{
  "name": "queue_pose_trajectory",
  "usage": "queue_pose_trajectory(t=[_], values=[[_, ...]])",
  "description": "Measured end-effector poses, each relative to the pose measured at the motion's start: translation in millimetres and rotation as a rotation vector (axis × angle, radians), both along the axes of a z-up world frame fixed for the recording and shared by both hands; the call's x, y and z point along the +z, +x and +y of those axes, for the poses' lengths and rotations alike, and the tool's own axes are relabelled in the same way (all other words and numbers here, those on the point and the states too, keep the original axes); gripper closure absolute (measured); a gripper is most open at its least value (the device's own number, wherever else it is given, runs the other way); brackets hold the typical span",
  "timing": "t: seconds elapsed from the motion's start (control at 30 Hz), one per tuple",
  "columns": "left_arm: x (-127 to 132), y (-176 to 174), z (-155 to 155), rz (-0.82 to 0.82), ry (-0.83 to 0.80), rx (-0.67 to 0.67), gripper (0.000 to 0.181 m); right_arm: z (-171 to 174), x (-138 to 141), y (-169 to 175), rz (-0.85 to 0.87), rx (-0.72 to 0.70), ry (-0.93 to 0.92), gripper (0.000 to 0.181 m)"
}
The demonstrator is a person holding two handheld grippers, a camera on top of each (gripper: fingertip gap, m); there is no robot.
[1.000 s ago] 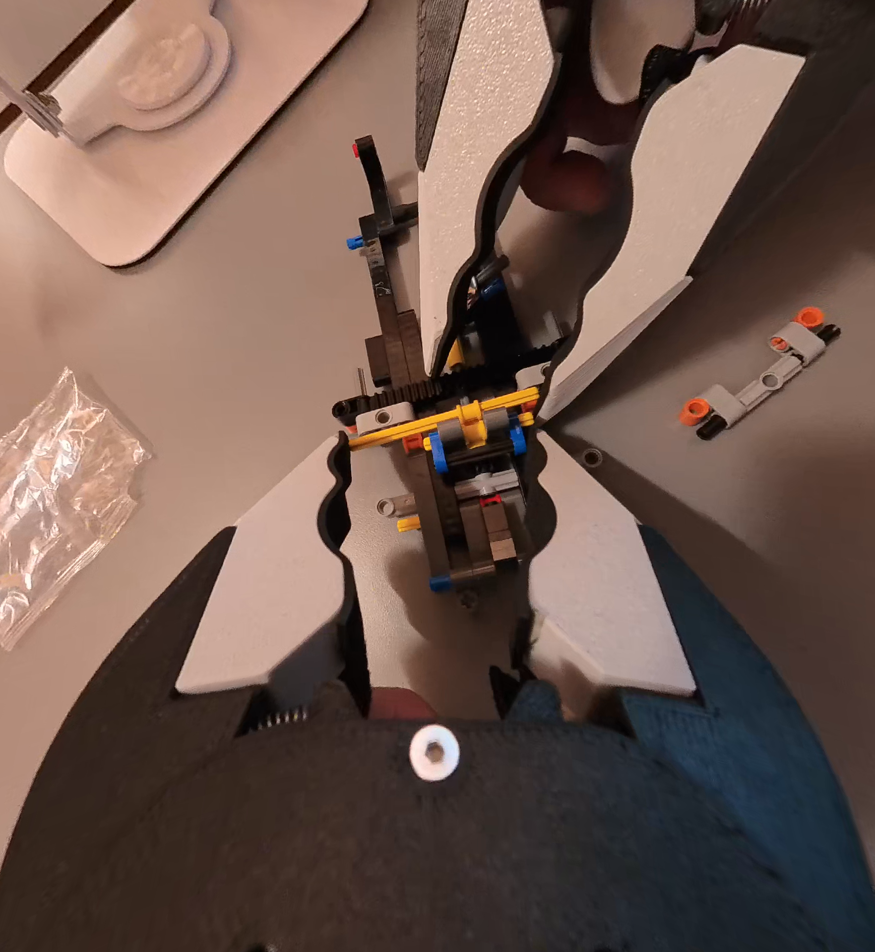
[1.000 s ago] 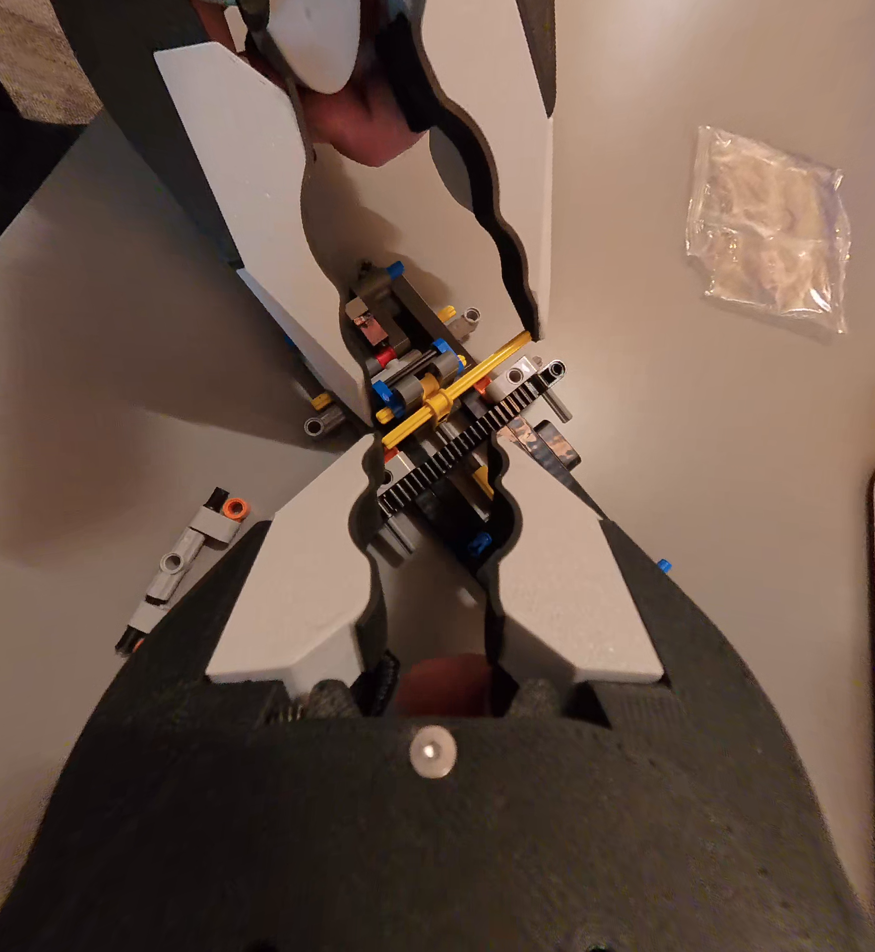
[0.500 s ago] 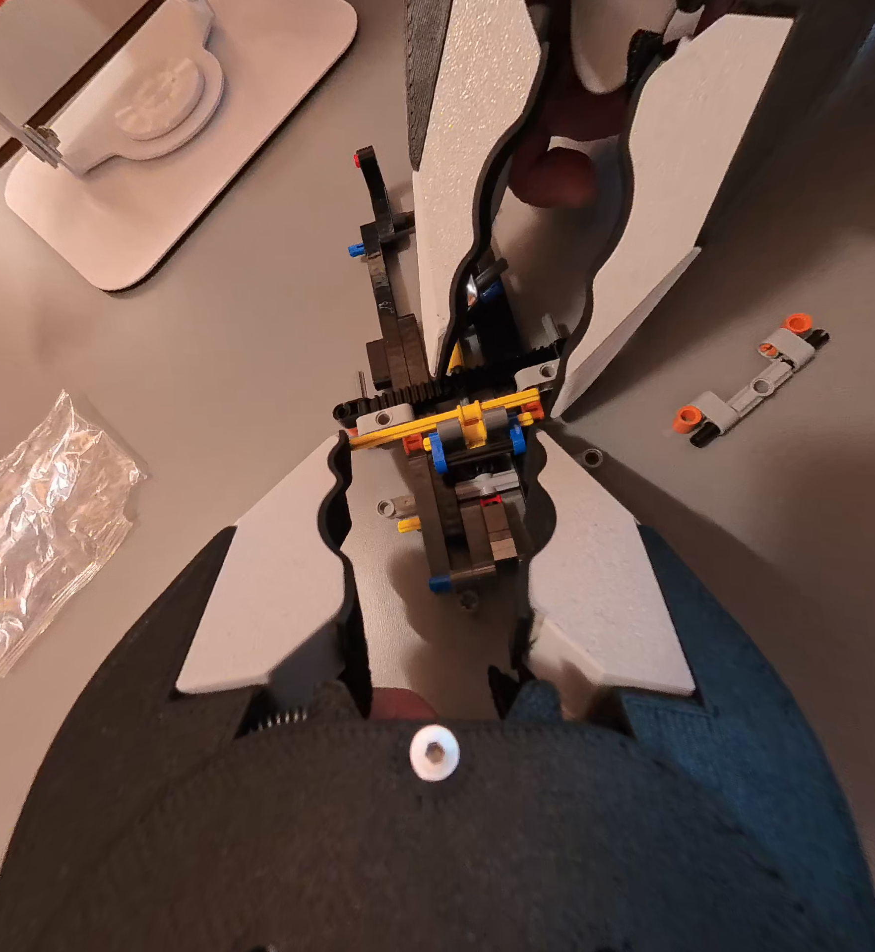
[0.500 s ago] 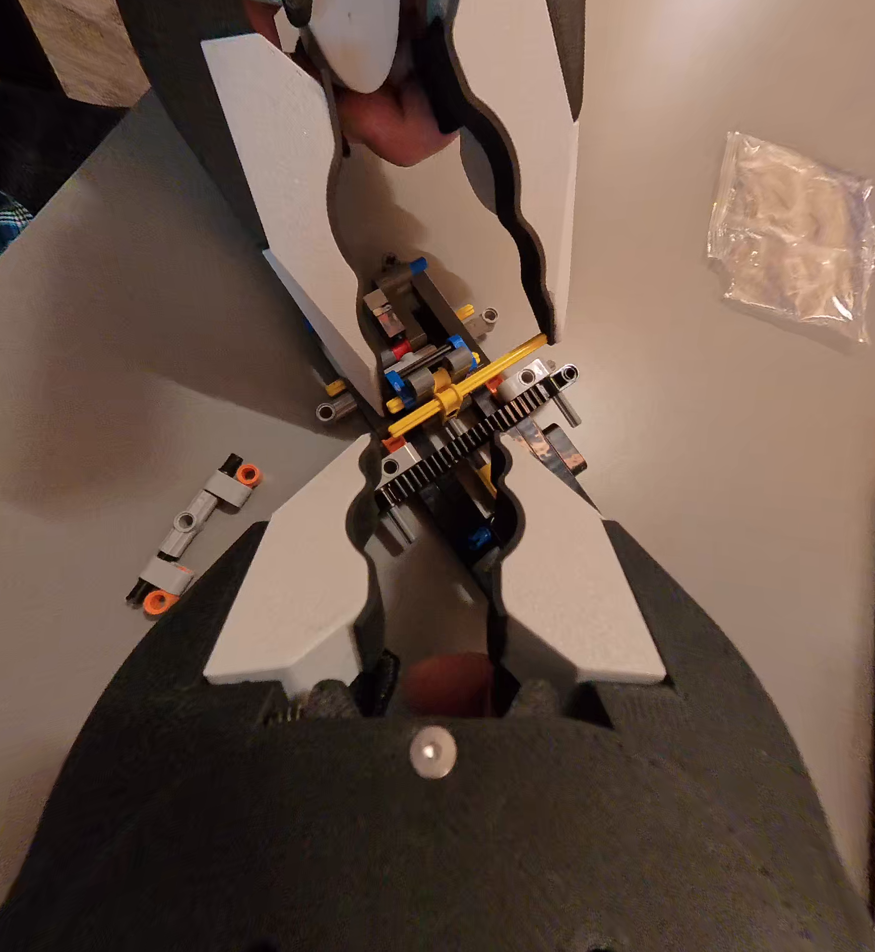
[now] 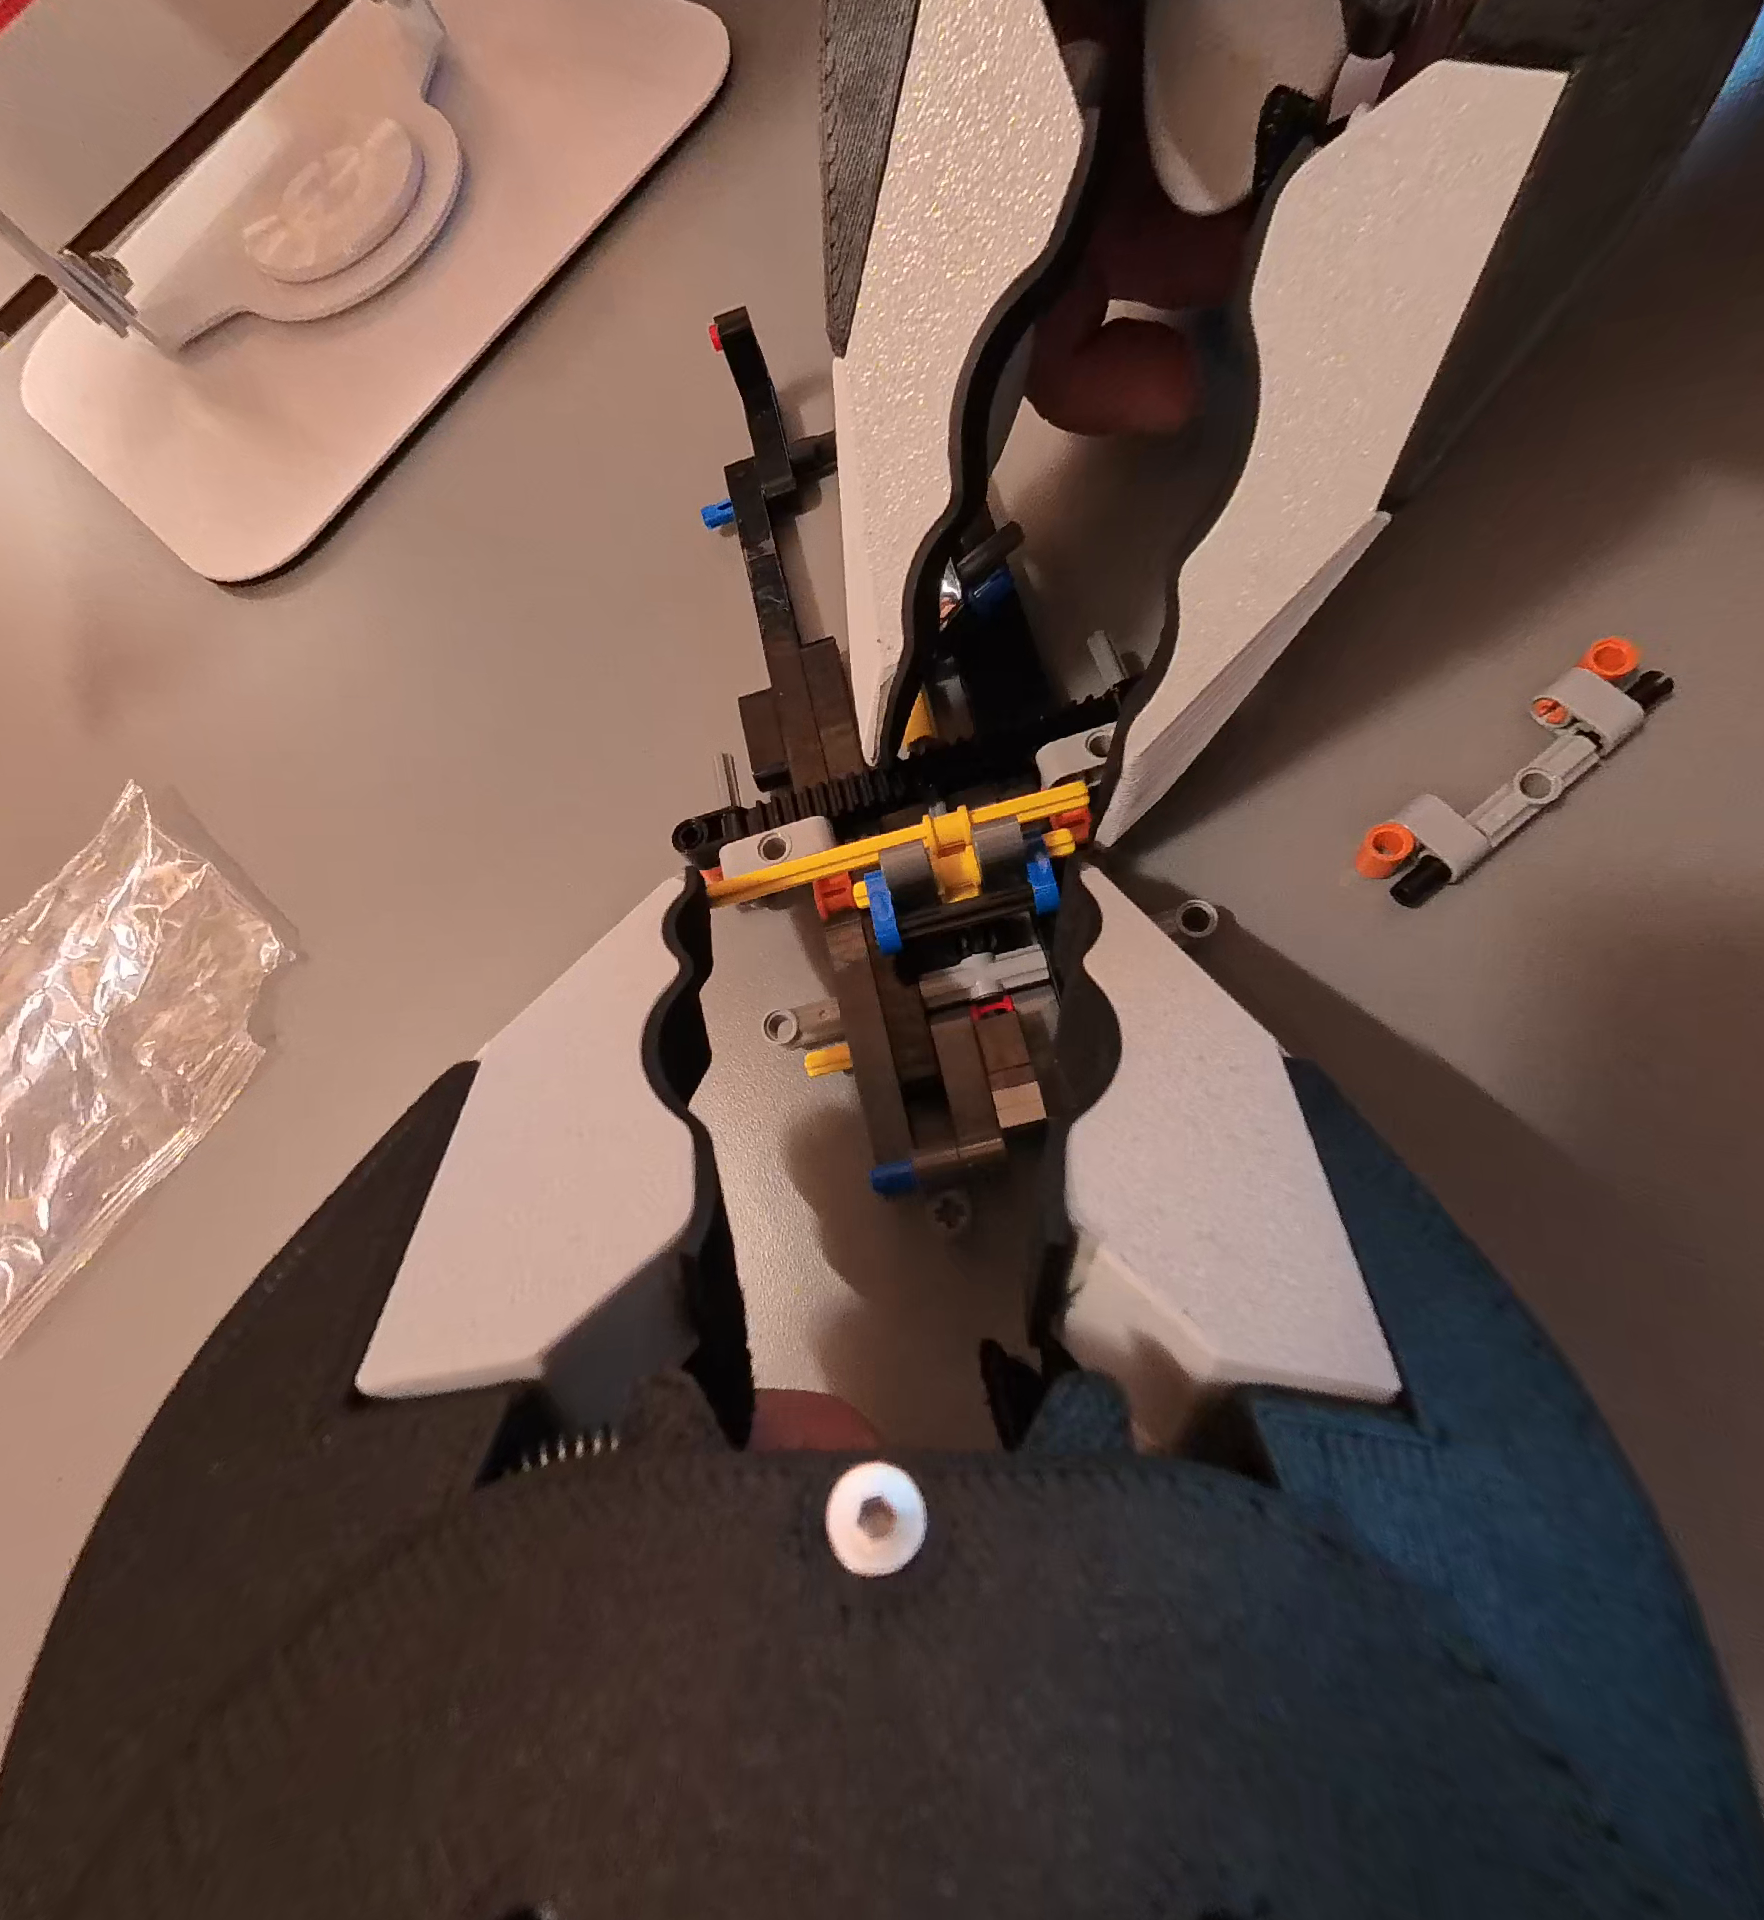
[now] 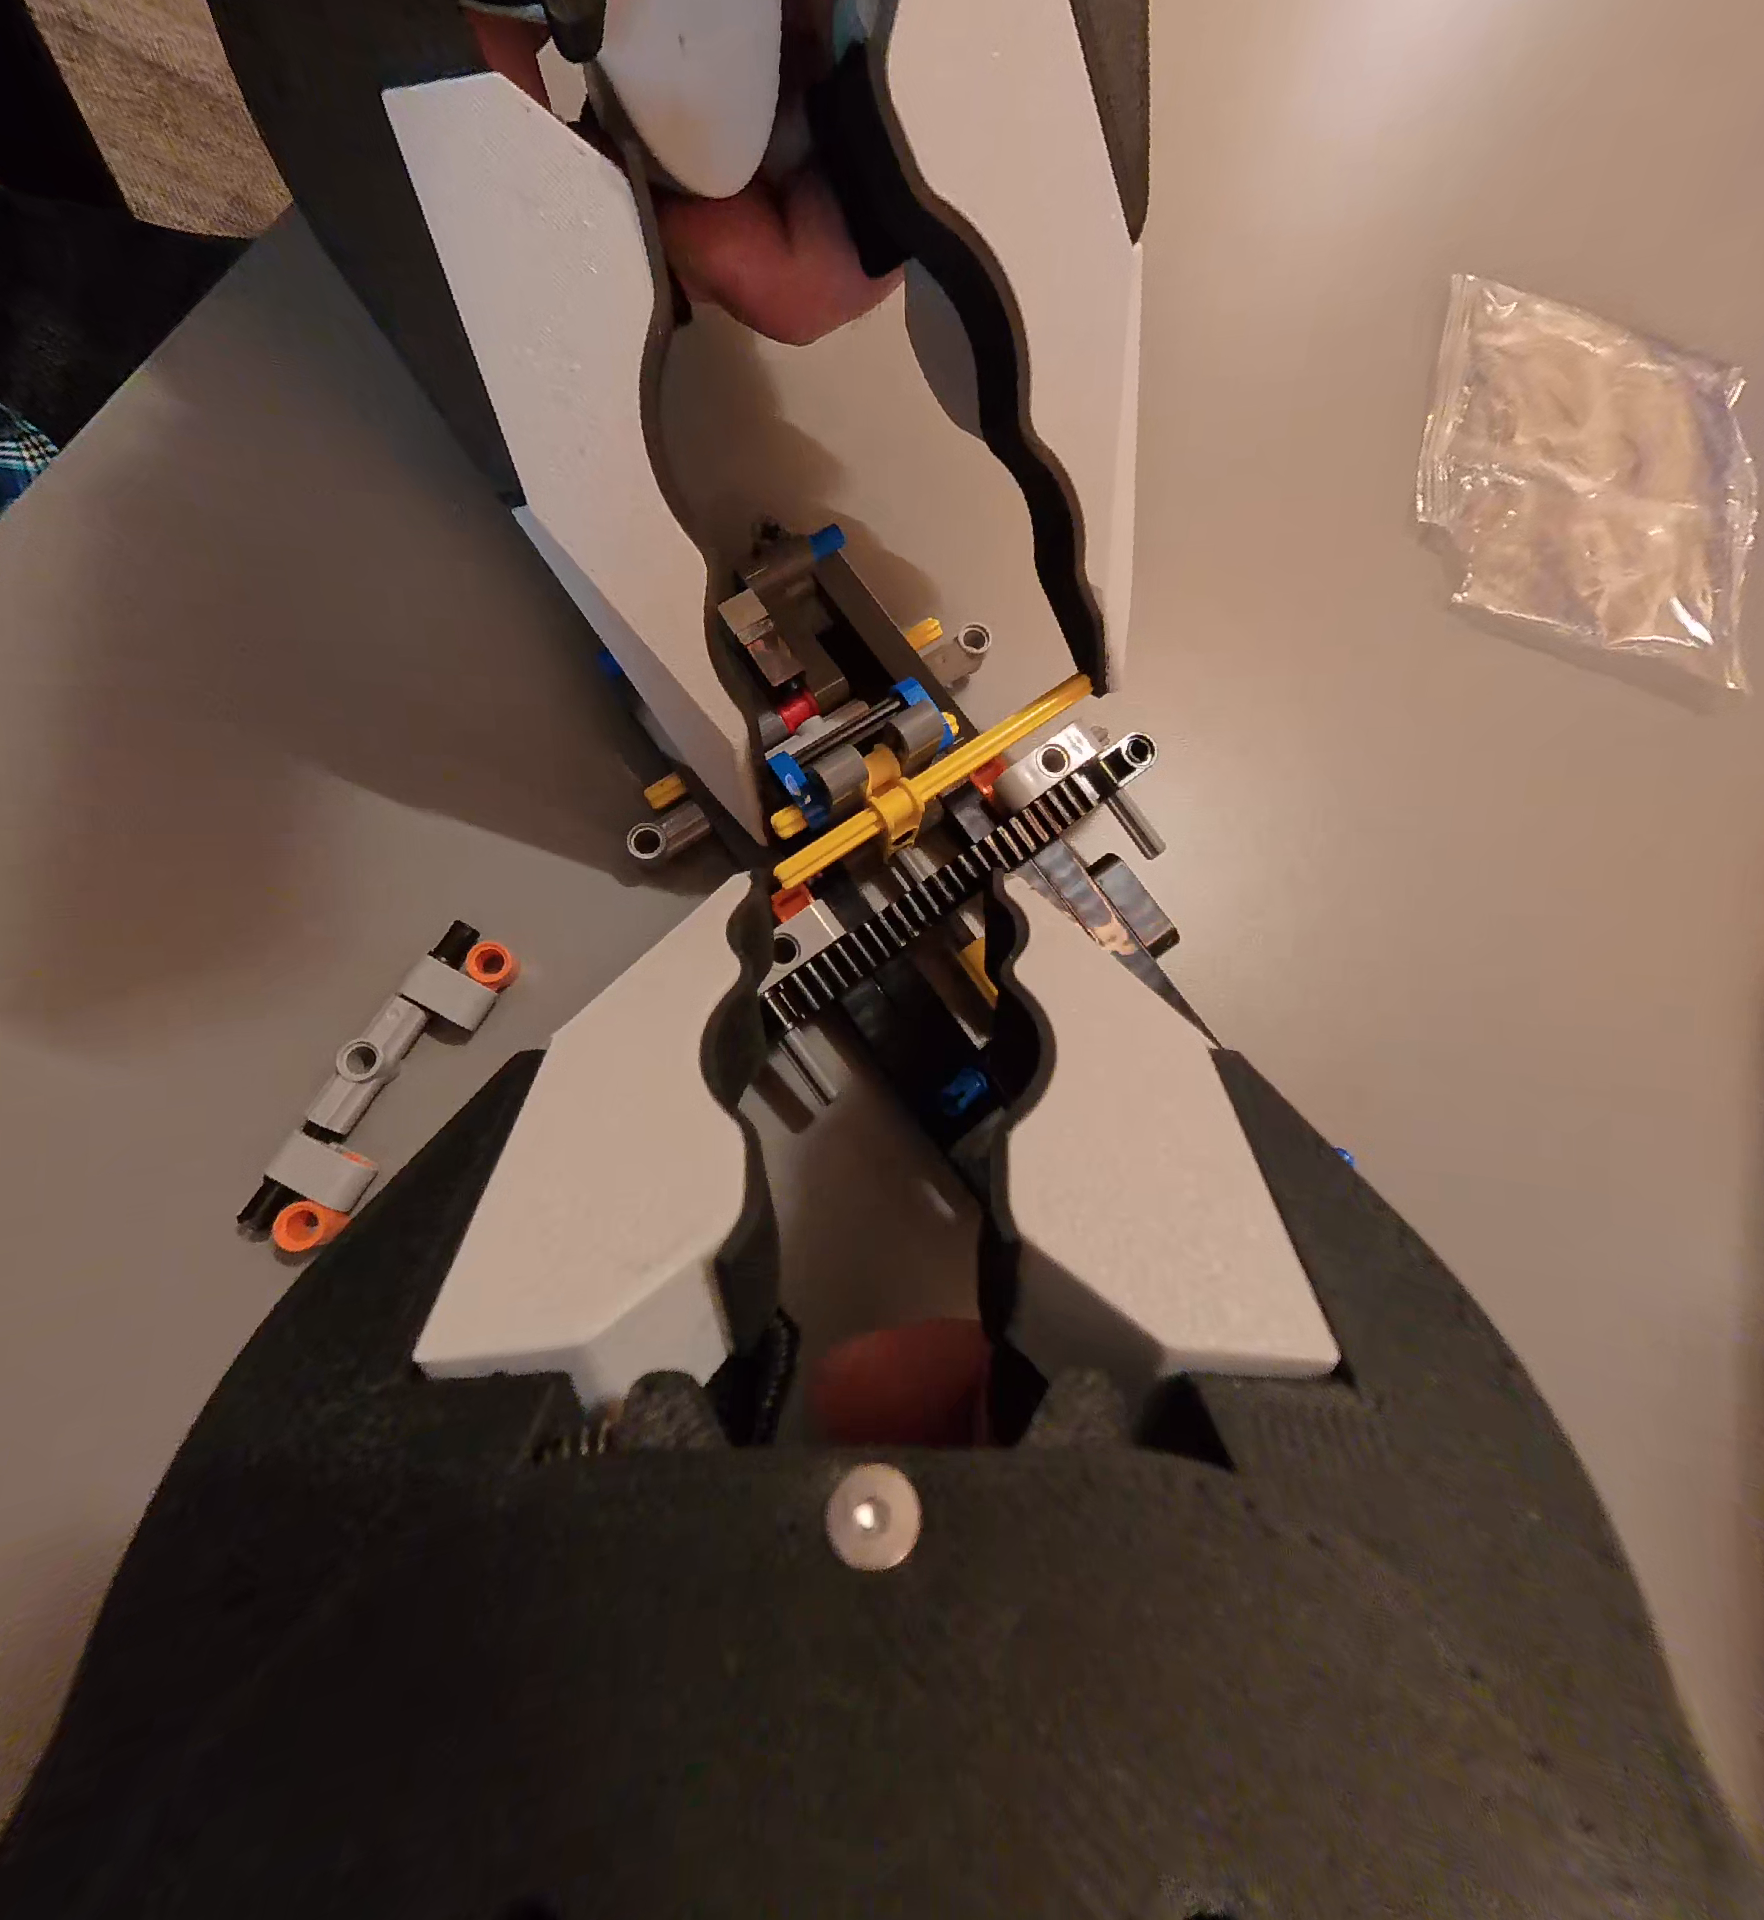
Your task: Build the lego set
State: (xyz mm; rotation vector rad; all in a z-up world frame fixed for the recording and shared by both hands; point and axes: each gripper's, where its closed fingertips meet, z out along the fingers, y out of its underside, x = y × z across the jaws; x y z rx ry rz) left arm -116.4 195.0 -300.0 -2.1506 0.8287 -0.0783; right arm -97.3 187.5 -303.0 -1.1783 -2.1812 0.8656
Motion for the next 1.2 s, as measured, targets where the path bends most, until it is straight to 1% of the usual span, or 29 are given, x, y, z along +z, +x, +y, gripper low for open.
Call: queue_pose_trajectory(t=[0.23,0.37,0.43,0.53,1.2], values=[[0.2,1.1,0.1,-0.009,-0.003,-0.017,0.116,-0.5,0.8,1.0,0.007,0.02,0.018,0.142],[0.4,3.2,-1.2,0.001,-0.004,-0.069,0.116,2.7,6.7,3.5,0.008,0.033,0.031,0.13],[0.4,3.9,-0.6,0.005,-0.009,-0.089,0.116,3.4,8.2,3.1,0.012,0.048,0.036,0.131],[0.2,6.4,-0.3,-0.006,-0.005,-0.103,0.116,-1.0,3.3,1.9,0.004,0.061,0.029,0.14],[-0.1,7.8,-1.5,-0.022,-0.004,-0.105,0.117,-1.7,1.8,1.6,0.034,0.064,0.011,0.14]])
